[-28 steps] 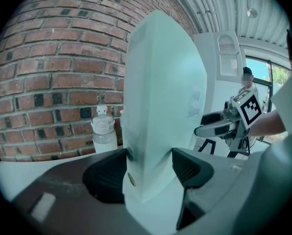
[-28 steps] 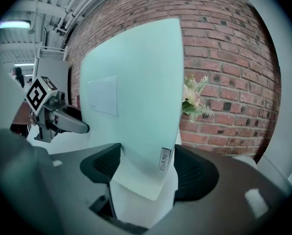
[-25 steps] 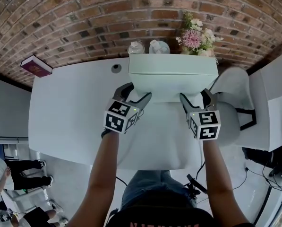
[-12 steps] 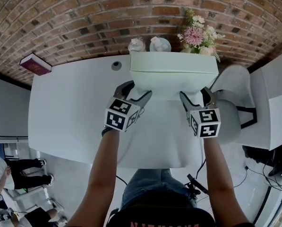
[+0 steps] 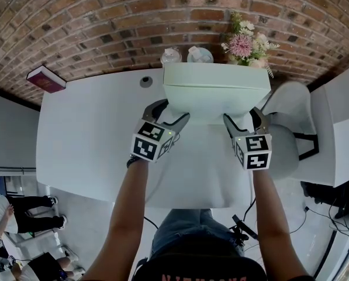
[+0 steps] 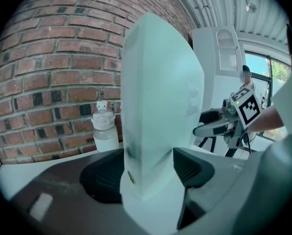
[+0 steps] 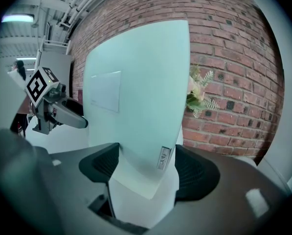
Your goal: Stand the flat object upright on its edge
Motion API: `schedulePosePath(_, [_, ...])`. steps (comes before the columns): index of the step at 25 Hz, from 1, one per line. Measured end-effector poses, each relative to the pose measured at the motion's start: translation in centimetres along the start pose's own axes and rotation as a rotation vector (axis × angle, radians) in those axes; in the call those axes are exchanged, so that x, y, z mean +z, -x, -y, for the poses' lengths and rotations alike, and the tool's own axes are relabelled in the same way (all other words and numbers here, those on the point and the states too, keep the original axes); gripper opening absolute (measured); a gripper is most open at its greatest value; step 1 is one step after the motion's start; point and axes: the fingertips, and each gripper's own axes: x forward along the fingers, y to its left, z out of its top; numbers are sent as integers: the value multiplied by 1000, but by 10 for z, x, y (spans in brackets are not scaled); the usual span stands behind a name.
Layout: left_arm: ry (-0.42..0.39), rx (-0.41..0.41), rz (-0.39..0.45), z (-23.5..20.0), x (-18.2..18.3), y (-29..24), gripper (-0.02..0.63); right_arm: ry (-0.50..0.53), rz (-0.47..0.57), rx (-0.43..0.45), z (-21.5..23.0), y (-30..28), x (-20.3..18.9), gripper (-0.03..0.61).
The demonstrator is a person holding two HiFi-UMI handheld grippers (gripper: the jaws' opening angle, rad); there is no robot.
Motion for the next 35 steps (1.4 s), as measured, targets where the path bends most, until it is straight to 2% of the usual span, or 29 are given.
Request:
schedulePosePath(11, [27,-23,19,1,-1,6,379,-42,31,33,1,7,2,401])
schedulePosePath(32, [49,33,60,18,2,41,380,-62,56,33,-4,42,4,402])
schedulePosePath(35, [55,45,71,25,2,47,379,-63,64,34,-7,51,1,380])
